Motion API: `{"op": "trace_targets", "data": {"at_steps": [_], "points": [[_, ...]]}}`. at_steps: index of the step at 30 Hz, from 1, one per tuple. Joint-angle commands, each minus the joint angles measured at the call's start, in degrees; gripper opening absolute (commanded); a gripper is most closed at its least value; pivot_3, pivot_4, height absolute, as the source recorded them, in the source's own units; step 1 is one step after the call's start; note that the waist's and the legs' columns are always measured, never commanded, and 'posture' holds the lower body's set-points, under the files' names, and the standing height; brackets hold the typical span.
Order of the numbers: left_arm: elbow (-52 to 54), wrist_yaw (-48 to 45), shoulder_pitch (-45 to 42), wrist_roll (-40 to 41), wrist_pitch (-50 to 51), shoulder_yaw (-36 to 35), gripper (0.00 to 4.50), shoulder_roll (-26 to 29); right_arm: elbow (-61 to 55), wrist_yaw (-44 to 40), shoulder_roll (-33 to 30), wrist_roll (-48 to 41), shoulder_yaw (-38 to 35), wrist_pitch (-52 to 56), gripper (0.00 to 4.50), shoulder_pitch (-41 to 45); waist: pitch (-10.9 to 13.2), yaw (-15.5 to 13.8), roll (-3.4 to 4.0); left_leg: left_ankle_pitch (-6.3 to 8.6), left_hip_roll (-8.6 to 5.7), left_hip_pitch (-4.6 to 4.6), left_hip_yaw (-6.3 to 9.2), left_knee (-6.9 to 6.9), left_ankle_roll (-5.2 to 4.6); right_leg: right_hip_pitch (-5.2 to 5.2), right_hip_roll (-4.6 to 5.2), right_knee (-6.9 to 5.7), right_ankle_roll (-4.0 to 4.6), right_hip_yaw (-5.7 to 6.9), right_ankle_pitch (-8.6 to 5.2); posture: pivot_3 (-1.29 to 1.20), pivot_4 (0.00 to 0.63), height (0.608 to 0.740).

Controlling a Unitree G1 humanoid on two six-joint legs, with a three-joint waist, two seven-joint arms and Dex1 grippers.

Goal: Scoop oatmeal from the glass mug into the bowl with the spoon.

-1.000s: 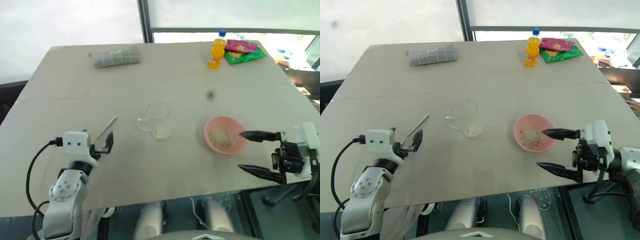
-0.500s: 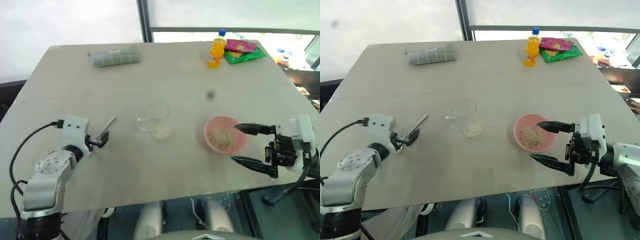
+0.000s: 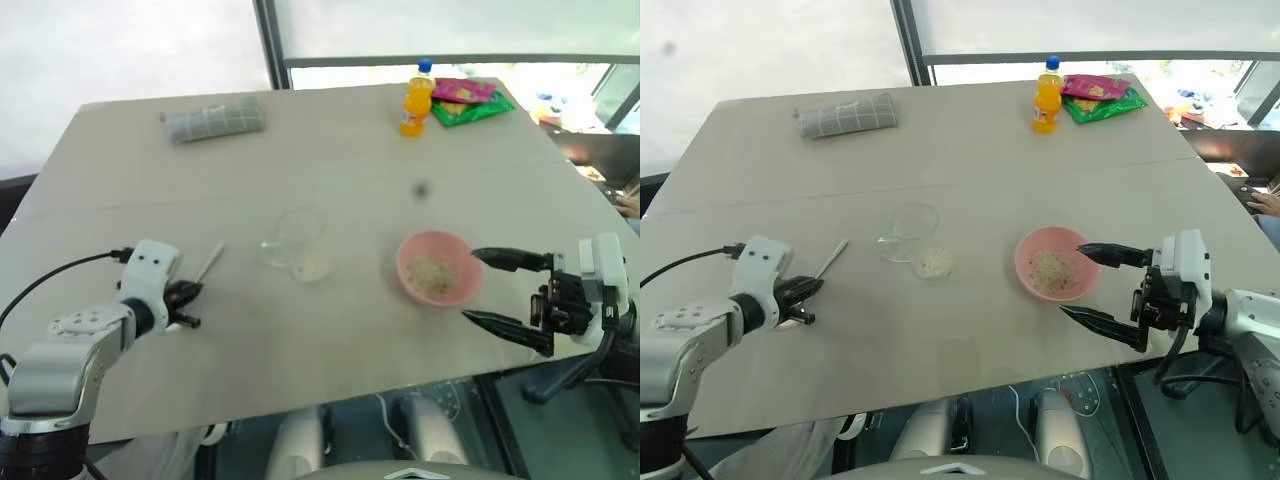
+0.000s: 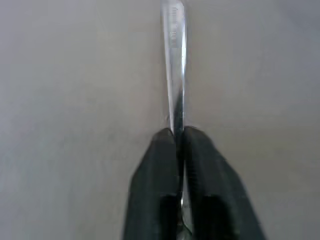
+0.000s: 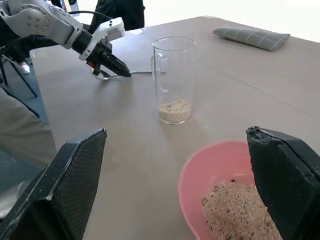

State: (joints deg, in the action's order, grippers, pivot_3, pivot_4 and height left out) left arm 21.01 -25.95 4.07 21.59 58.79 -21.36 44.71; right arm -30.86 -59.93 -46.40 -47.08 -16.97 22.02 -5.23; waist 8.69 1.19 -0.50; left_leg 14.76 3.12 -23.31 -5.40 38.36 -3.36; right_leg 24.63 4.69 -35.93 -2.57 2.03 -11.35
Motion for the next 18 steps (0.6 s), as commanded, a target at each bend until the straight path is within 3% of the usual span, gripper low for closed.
{"op": "trace_targets", "data": {"at_steps": [1, 8, 12, 14, 18], "points": [[-4.1, 1.4, 4.0, -1.9, 2.0, 0.1, 0.02, -1.2, 0.0, -0.5, 0.2, 0.2, -1.7, -1.5, 4.50, 0.8, 0.0, 0.0, 0.08, 0.00, 0.01, 0.12, -0.08, -0.06, 0.00, -0.05, -0.03, -0.02, -0.01, -0.08, -0.01, 0.00, 0.150, 0.740], [-4.4, 5.3, -2.6, -2.0, -7.1, -2.2, 0.02, -7.0, 1.7, -0.8, 0.2, 1.0, -1.4, -1.7, 4.50, 2.6, -0.2, -0.6, 0.30, 0.09, 0.06, 0.51, -0.14, -0.12, 0.16, -0.28, 0.01, -0.02, -0.03, -0.16, -0.08, 0.00, 0.150, 0.740], [-5.1, 8.5, -10.1, -2.9, -14.4, -3.5, 0.02, -9.8, 3.9, 2.5, -0.8, 3.9, -1.3, -0.5, 4.50, 4.9, 0.1, -2.0, -0.19, 0.09, 0.04, 0.44, -0.05, -0.02, 0.16, -0.33, 0.02, -0.02, 0.05, -0.06, -0.03, 0.00, 0.150, 0.740], [-5.2, 9.2, -14.3, -3.1, -17.7, -3.6, 0.02, -10.1, 4.8, 5.4, -0.5, 3.5, -1.7, 1.4, 4.50, 7.2, 0.2, -2.1, -0.54, 0.08, 0.05, 0.28, 0.00, 0.08, 0.16, -0.32, 0.04, -0.01, 0.22, 0.01, 0.08, 0.00, 0.150, 0.740], [-4.4, 8.7, -25.5, -3.6, -24.4, -0.3, 0.02, -9.6, 6.0, 19.8, 1.2, 3.4, -1.5, 9.4, 4.50, 16.5, 0.2, -2.1, -0.69, -0.03, -0.03, -0.33, 0.00, 0.25, 0.02, 0.07, 0.18, 0.04, 0.30, 0.03, 0.17, 0.00, 0.150, 0.740]]}}
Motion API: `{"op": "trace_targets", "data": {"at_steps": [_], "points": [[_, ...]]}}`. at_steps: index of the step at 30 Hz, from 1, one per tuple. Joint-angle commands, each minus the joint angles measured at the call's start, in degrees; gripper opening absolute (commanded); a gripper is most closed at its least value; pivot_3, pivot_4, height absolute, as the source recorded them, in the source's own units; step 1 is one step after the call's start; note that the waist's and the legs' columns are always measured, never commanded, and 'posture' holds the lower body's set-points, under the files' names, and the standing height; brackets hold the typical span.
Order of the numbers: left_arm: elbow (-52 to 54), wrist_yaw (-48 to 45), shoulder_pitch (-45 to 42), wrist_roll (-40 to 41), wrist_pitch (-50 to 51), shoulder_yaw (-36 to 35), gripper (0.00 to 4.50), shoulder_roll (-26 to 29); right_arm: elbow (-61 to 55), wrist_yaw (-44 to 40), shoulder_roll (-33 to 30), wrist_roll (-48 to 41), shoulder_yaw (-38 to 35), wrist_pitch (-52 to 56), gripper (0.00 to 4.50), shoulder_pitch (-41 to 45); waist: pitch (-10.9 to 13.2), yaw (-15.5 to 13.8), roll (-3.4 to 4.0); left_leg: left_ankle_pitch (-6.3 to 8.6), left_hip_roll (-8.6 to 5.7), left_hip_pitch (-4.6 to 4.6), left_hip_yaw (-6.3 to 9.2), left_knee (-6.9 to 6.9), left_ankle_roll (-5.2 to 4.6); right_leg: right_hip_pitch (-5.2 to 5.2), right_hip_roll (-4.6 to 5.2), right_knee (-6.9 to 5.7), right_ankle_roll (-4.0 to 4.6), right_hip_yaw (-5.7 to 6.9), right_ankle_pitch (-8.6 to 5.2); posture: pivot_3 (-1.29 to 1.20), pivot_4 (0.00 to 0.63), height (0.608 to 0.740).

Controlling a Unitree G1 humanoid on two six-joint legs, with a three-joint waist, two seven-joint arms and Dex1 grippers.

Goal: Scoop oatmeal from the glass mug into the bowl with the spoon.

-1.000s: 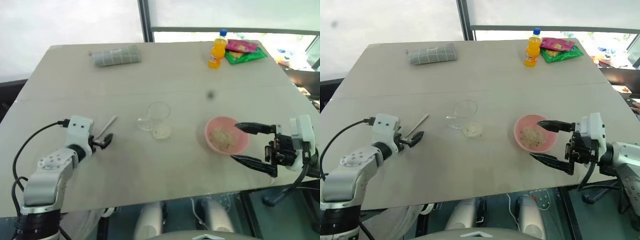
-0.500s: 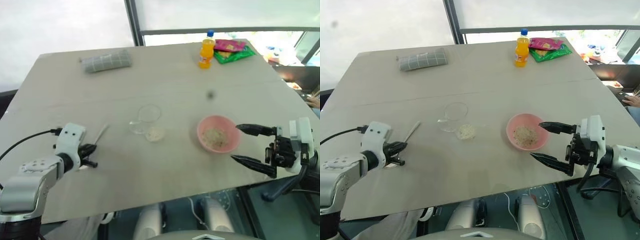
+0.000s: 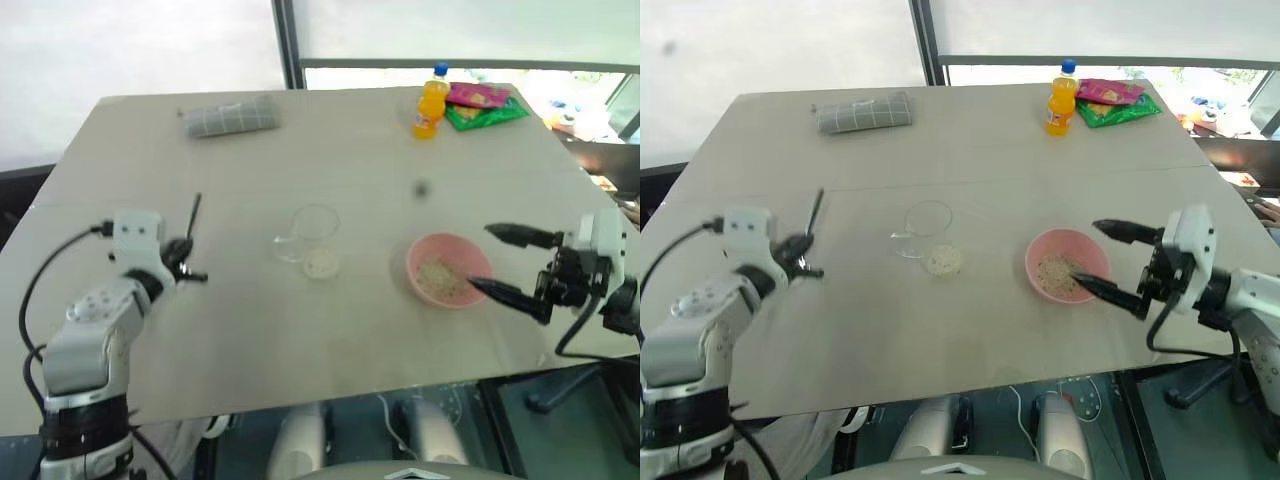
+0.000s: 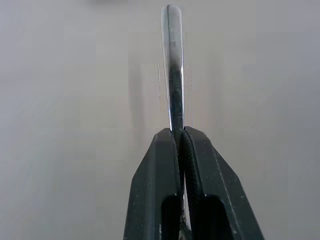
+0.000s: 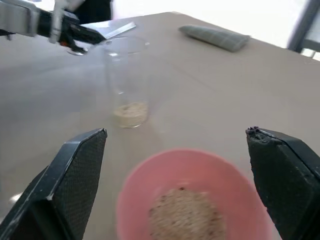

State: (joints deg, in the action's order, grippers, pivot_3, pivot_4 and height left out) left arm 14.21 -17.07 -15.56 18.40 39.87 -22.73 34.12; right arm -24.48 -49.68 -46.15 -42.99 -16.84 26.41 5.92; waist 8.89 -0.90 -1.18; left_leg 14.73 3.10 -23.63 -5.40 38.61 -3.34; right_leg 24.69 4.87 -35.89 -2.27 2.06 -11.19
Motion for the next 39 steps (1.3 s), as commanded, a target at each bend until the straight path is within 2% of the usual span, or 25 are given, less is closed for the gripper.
{"op": "trace_targets", "data": {"at_steps": [1, 4, 8, 12, 15, 21, 28, 36, 39], "points": [[2.5, -0.5, -7.4, -0.6, -6.2, 1.8, 0.02, 1.0, -0.4, 12.3, 1.4, -1.1, -1.6, 6.9, 4.50, 7.1, 0.0, 0.0, -0.01, -0.03, -0.04, -0.21, 0.01, 0.10, 0.05, 0.13, 0.00, 0.01, 0.01, 0.03, 0.03, 0.00, 0.150, 0.740], [3.3, -1.8, -11.8, -0.7, -7.5, 4.8, 0.02, 0.9, -1.1, 20.8, 2.8, -4.9, -1.3, 14.8, 4.50, 14.1, 0.0, 0.1, -0.01, -0.14, -0.26, -0.20, -0.10, 0.10, 0.24, 0.11, 0.04, 0.03, -0.01, 0.00, 0.03, 0.00, 0.150, 0.740], [6.7, -3.9, -19.0, 0.3, -7.6, 11.6, 0.02, -0.8, 1.7, 34.4, 8.9, -18.6, -1.7, 25.9, 4.50, 28.7, 0.2, 0.2, -0.12, -0.15, -0.29, -0.28, -0.23, 0.06, 0.24, 0.15, -0.01, 0.03, -0.24, 0.06, 0.15, 0.00, 0.150, 0.740], [9.4, -8.2, -20.9, 0.6, -8.0, 16.3, 0.02, -0.4, 5.6, 44.3, 13.7, -26.2, -1.3, 31.1, 4.50, 38.1, 0.2, 0.2, -0.14, -0.14, -0.24, -0.29, -0.17, 0.04, 0.22, 0.14, -0.10, 0.01, -0.24, 0.11, 0.15, 0.00, 0.150, 0.740], [10.9, -10.7, -22.0, 1.2, -8.0, 18.5, 0.02, -0.7, 8.1, 48.7, 17.7, -29.5, 0.1, 32.1, 4.50, 42.4, 0.2, 0.2, -0.14, -0.13, -0.24, -0.30, -0.18, 0.02, 0.20, 0.14, -0.10, 0.01, -0.25, 0.11, 0.15, 0.00, 0.150, 0.740], [12.0, -14.7, -22.1, 1.6, -8.6, 20.7, 0.02, 0.0, 13.0, 51.7, 26.6, -28.8, 3.5, 30.9, 4.50, 47.9, 0.2, 0.5, -0.12, -0.04, -0.22, -0.30, -0.16, 0.02, 0.03, 0.15, -0.13, -0.02, -0.26, 0.11, 0.15, 0.00, 0.150, 0.740], [11.5, -15.9, -21.7, 1.9, -9.0, 20.6, 0.02, -0.6, 15.4, 51.8, 36.1, -26.5, 7.4, 28.7, 4.50, 50.0, 0.2, 0.8, -0.11, -0.14, -0.13, -0.31, -0.15, 0.03, 0.20, 0.15, -0.19, -0.03, -0.27, 0.13, 0.16, 0.00, 0.150, 0.740], [11.9, -17.9, -20.9, 1.9, -8.4, 20.8, 0.02, 0.3, 17.8, 48.6, 37.6, -23.6, 7.6, 27.0, 4.50, 52.2, 0.2, 1.3, -0.10, -0.15, -0.10, -0.32, -0.16, 0.03, 0.22, 0.15, -0.20, -0.03, -0.27, 0.15, 0.16, 0.00, 0.150, 0.740], [12.3, -18.5, -20.7, 2.3, -7.7, 20.9, 0.00, 0.4, 17.9, 47.7, 37.1, -22.8, 7.4, 27.0, 3.70, 52.3, 0.2, 1.6, -0.09, -0.15, -0.09, -0.32, -0.16, 0.02, 0.22, 0.15, -0.21, -0.03, -0.27, 0.15, 0.16, 0.00, 0.150, 0.740]]}}
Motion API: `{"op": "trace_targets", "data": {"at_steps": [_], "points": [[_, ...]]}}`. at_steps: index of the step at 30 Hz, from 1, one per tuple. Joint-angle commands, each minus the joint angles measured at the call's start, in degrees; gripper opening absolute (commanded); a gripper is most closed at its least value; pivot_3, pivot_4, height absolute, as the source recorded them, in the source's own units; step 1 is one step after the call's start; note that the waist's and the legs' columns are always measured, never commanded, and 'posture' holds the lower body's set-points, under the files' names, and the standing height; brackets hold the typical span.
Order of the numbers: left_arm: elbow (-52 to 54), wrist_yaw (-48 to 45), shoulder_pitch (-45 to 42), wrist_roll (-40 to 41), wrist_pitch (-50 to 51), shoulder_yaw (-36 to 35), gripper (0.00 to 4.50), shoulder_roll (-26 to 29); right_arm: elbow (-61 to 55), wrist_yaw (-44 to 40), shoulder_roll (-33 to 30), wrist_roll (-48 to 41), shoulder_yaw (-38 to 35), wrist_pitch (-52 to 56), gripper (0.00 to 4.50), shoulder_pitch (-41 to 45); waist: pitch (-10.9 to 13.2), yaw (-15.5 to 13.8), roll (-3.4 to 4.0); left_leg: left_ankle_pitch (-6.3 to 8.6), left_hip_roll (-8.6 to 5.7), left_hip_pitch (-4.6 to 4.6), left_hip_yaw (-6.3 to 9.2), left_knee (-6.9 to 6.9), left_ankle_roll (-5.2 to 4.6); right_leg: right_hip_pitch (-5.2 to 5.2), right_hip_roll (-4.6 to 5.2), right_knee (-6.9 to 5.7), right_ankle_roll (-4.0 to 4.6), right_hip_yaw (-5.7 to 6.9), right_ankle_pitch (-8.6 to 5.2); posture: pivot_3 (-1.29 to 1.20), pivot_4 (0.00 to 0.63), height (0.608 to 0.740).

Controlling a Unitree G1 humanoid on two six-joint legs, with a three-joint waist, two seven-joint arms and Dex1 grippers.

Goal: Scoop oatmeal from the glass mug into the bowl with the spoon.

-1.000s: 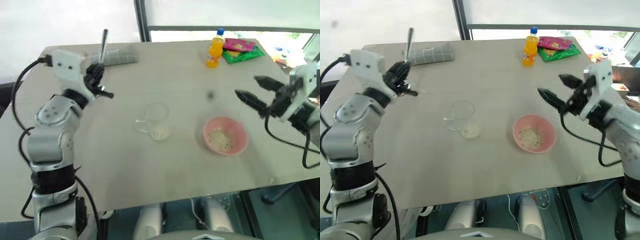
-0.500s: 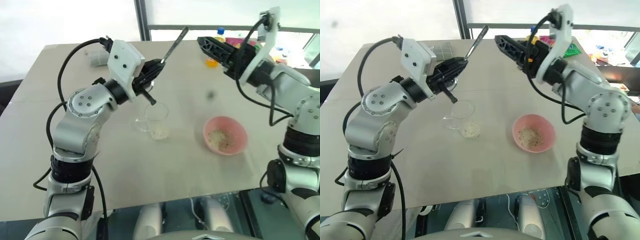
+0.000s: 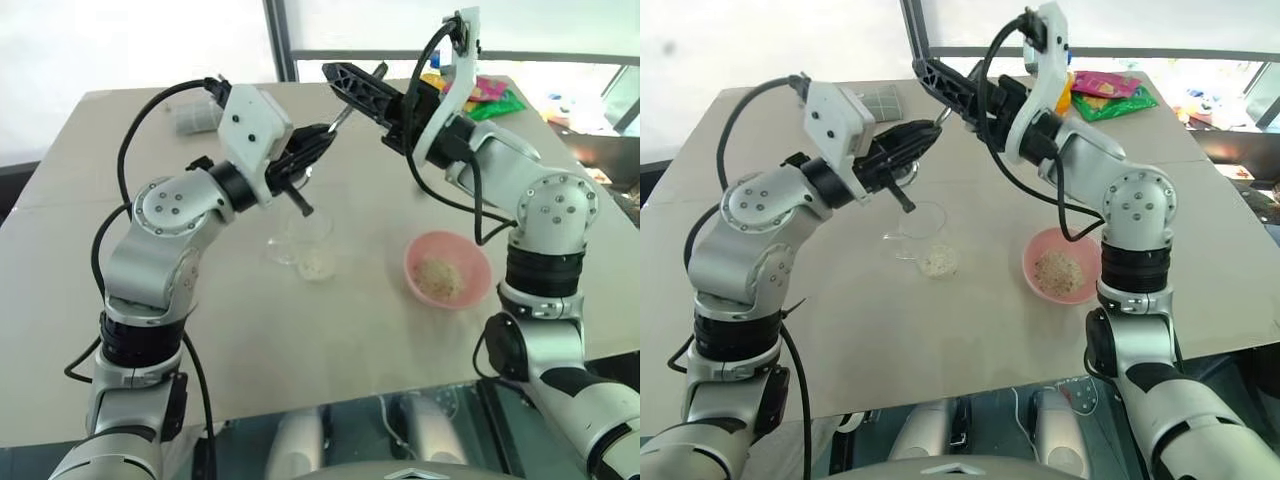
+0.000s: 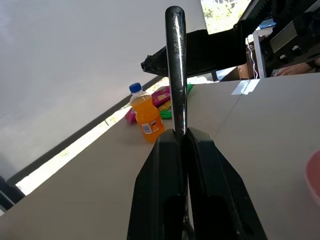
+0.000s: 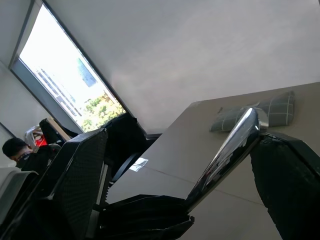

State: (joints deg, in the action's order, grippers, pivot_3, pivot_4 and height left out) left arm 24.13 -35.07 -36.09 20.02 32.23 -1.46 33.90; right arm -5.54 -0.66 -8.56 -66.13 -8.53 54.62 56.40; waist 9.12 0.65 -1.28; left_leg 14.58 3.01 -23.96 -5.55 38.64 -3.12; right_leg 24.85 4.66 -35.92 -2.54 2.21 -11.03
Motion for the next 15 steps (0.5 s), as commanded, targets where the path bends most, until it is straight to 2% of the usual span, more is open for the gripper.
{"op": "trace_targets", "data": {"at_steps": [1, 5, 7, 15], "points": [[2.6, -0.5, -0.1, 0.8, 0.1, -0.4, 0.00, 0.5, -1.0, -1.6, -0.5, 0.5, -1.0, -1.2, 3.20, 1.7, 0.0, 0.1, 0.00, 0.00, 0.01, 0.00, 0.00, 0.00, 0.00, 0.00, -0.01, 0.00, 0.00, 0.00, 0.00, 0.00, 0.150, 0.740], [3.1, -0.2, -0.5, 2.0, 1.7, -0.3, 0.00, -0.1, -0.9, -2.5, -1.2, 1.6, -0.8, -0.7, 1.27, 1.6, 0.0, 0.1, 0.01, 0.00, 0.05, 0.00, 0.01, 0.00, 0.00, 0.01, -0.04, 0.00, 0.00, 0.01, 0.00, 0.00, 0.150, 0.740], [3.3, 0.0, -0.8, 2.5, 2.7, -0.3, 0.00, -0.2, -1.1, -3.0, -1.5, 1.8, -0.8, -0.1, 0.09, 1.4, 0.0, 0.1, 0.01, 0.00, 0.05, 0.00, 0.00, 0.00, 0.00, 0.01, -0.05, 0.00, 0.00, 0.01, 0.00, 0.00, 0.150, 0.740], [3.0, 0.4, -1.2, 2.0, 4.2, -0.9, 0.00, 1.1, -1.0, -2.7, -1.7, 1.3, -1.4, 1.5, 0.09, 0.9, 0.0, 0.1, 0.02, 0.00, 0.07, 0.00, 0.00, 0.00, 0.00, 0.02, -0.06, -0.01, 0.00, 0.01, 0.00, 0.00, 0.150, 0.740]]}}
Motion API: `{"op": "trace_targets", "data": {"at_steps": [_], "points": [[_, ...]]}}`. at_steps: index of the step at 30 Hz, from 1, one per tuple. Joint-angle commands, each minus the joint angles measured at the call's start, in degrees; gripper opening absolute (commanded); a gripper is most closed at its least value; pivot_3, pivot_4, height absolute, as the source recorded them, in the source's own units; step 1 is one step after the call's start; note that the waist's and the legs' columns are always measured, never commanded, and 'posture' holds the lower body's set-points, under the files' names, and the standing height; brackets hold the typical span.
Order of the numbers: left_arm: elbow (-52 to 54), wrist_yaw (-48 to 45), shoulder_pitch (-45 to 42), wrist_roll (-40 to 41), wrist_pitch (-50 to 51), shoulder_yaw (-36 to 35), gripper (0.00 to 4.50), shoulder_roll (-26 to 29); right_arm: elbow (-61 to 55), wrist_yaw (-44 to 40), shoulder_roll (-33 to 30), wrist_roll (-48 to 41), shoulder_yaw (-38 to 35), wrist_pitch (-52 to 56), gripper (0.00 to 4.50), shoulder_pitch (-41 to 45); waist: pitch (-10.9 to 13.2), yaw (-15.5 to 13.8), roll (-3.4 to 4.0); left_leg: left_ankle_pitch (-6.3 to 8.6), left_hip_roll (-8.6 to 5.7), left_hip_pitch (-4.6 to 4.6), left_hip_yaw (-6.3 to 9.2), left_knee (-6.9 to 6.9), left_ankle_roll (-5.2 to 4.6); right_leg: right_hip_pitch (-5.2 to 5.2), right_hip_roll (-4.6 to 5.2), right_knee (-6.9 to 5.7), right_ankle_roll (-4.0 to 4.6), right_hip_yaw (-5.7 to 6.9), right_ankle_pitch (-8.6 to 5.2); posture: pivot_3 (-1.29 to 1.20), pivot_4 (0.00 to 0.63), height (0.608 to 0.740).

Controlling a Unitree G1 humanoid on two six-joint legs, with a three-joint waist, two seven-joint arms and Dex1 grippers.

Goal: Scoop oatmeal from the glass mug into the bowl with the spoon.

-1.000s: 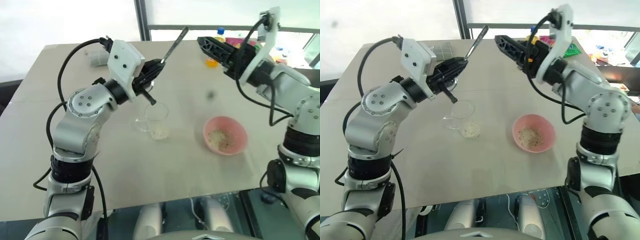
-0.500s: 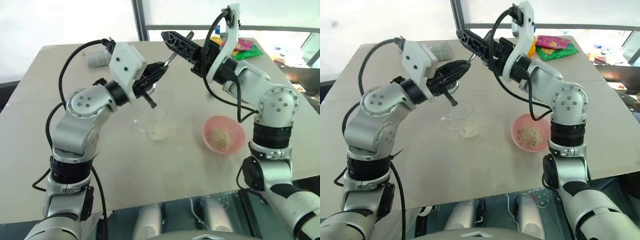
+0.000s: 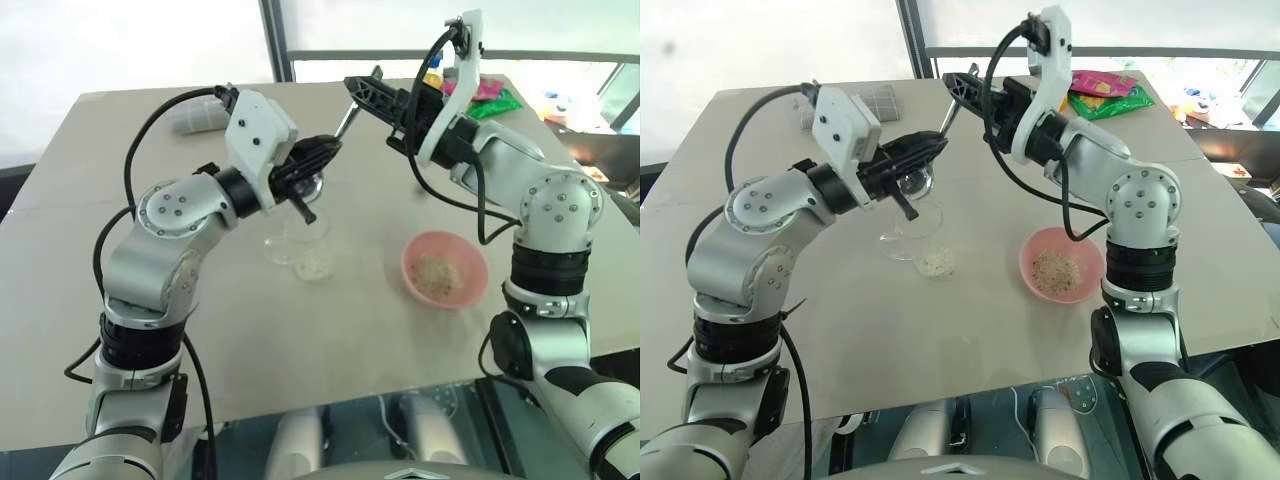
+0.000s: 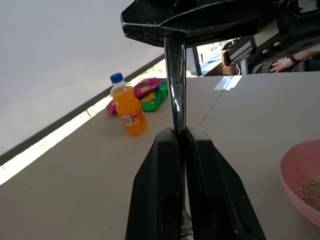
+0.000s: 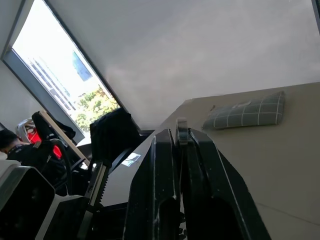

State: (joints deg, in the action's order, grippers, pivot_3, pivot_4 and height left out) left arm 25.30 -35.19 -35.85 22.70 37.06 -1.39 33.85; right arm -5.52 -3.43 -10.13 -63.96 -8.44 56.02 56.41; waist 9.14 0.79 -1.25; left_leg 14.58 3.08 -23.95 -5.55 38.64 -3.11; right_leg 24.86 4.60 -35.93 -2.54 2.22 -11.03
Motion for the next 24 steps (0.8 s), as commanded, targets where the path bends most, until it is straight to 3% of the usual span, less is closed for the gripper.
{"op": "trace_targets", "data": {"at_steps": [1, 2, 6, 10, 14, 19, 24], "points": [[1.6, 1.1, -1.5, -0.9, -0.8, -1.4, 0.73, 1.1, -0.7, 0.4, -0.1, -1.4, -2.0, 0.3, 0.00, 1.0, 0.0, 0.0, 0.00, 0.00, 0.00, 0.00, 0.00, 0.00, 0.00, 0.00, 0.00, 0.00, 0.00, 0.00, 0.00, 0.00, 0.150, 0.740], [1.7, 1.7, -1.6, -0.9, -0.8, -1.8, 1.02, 0.8, -0.3, 0.8, 0.0, -1.8, -2.6, 0.2, 0.00, 1.3, 0.0, 0.0, 0.00, 0.00, 0.00, 0.00, 0.00, 0.00, 0.00, 0.00, 0.00, 0.00, 0.00, 0.00, 0.00, 0.00, 0.150, 0.740], [3.8, 4.5, -0.3, 1.1, 0.4, -4.8, 3.00, -0.6, 1.7, 3.1, -0.3, -4.4, -6.4, -0.4, 0.00, 3.2, 0.0, -0.1, 0.00, 0.00, 0.00, 0.00, -0.01, 0.00, 0.00, -0.01, 0.00, 0.01, 0.00, 0.00, 0.00, 0.00, 0.150, 0.740], [7.6, 2.8, 5.6, 9.1, 3.9, -12.8, 3.00, 0.4, 4.8, 8.4, -1.6, -8.4, -12.0, -1.4, 0.00, 6.6, 0.0, 0.2, 0.03, -0.01, 0.02, -0.01, -0.01, -0.03, 0.01, 0.04, 0.01, 0.01, 0.00, -0.02, 0.00, 0.00, 0.150, 0.740], [6.2, 1.4, 13.1, 11.4, 4.4, -19.3, 3.00, 3.5, 6.0, 13.0, -2.9, -11.1, -15.7, -2.0, 0.00, 7.9, 0.0, 0.2, 0.04, -0.04, 0.07, 0.01, -0.01, -0.17, 0.07, 0.12, -0.05, -0.02, 0.01, 0.00, 0.00, 0.00, 0.150, 0.740], [6.8, 1.2, 25.4, 8.4, -1.4, -23.6, 3.00, 3.2, 9.0, 17.5, -7.1, -11.9, -19.7, -1.8, 0.00, 4.9, 0.0, 0.0, 0.04, -0.04, 0.06, 0.00, -0.02, -0.20, 0.08, 0.10, -0.04, 0.02, 0.01, 0.02, 0.00, 0.00, 0.150, 0.740], [8.5, 5.7, 38.3, 1.2, -12.6, -24.0, 3.00, -3.5, 10.6, 23.2, -9.5, -12.3, -23.6, -2.6, 0.00, -0.7, 0.0, -0.1, 0.04, -0.03, 0.00, -0.02, -0.11, -0.20, 0.07, 0.07, 0.12, 0.11, 0.02, -0.01, 0.00, 0.00, 0.150, 0.740]]}}
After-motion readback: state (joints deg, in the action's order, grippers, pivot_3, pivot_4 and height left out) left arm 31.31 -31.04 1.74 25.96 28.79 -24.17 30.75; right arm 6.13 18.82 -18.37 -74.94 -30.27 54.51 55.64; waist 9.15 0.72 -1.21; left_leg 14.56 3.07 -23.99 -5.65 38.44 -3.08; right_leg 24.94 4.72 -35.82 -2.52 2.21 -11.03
